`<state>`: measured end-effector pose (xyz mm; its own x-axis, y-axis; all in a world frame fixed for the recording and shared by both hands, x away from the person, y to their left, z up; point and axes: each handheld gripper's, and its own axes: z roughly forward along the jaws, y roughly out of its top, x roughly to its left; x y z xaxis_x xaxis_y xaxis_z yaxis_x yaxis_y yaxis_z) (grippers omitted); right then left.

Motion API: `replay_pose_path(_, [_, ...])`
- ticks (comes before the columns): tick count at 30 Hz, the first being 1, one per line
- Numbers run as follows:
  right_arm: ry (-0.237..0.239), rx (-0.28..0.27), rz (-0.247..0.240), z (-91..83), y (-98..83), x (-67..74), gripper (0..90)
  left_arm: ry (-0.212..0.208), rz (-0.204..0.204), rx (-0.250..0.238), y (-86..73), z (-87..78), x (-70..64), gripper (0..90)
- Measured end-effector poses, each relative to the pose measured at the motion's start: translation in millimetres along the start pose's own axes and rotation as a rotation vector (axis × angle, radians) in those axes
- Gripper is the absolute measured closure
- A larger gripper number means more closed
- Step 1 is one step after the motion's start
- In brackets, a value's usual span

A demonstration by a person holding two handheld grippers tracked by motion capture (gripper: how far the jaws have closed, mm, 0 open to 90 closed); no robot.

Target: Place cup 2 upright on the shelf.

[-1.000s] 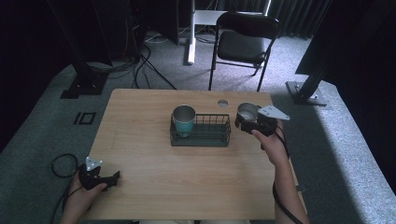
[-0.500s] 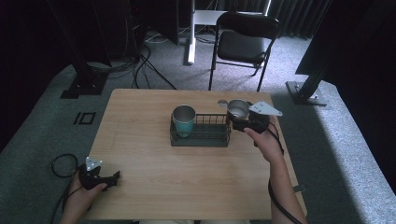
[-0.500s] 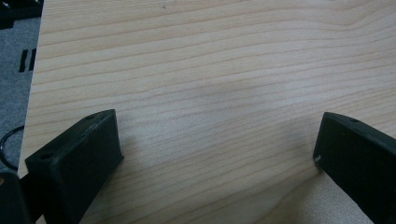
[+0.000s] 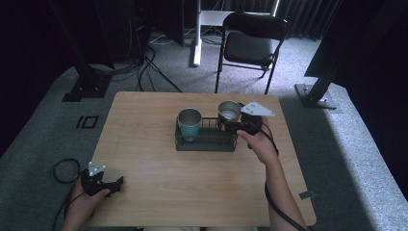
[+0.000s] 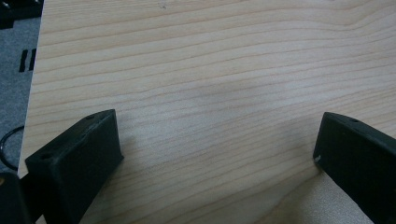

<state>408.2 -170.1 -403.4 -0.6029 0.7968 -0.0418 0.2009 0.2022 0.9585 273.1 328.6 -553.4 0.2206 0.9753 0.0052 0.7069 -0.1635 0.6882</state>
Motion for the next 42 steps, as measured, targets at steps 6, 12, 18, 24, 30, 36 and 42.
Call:
replay_pose_path(6, [0.024, 0.015, -0.002, 15.0, -3.4, 9.7, 13.4, 0.0, -0.001, -0.001, 0.0, 0.1, -0.1, 1.3])
replay_pose_path(12, [0.032, 0.034, -0.003, 26.2, -10.4, 13.9, 13.4, 0.0, -0.001, -0.001, 0.0, 0.1, -0.1, 1.3])
replay_pose_path(18, [0.031, 0.056, 0.01, 35.8, -20.8, 14.6, 13.4, 0.0, 0.001, 0.0, 0.0, 0.0, 0.1, 1.3])
replay_pose_path(24, [0.027, 0.077, 0.019, 44.5, -32.3, 14.4, 13.4, 0.0, 0.001, 0.0, 0.0, 0.0, 0.1, 1.3])
replay_pose_path(30, [0.03, 0.1, 0.026, 51.8, -42.0, 16.1, 13.4, 0.0, 0.001, 0.0, 0.0, 0.0, 0.1, 1.3])
replay_pose_path(36, [0.029, 0.12, 0.014, 57.8, -48.8, 18.3, 13.3, 0.0, -0.001, -0.001, 0.0, 0.1, 0.0, 1.3])
replay_pose_path(42, [0.029, 0.133, 0.008, 59.4, -53.1, 18.8, 13.3, 0.0, -0.001, -0.001, 0.0, 0.1, 0.0, 1.3])
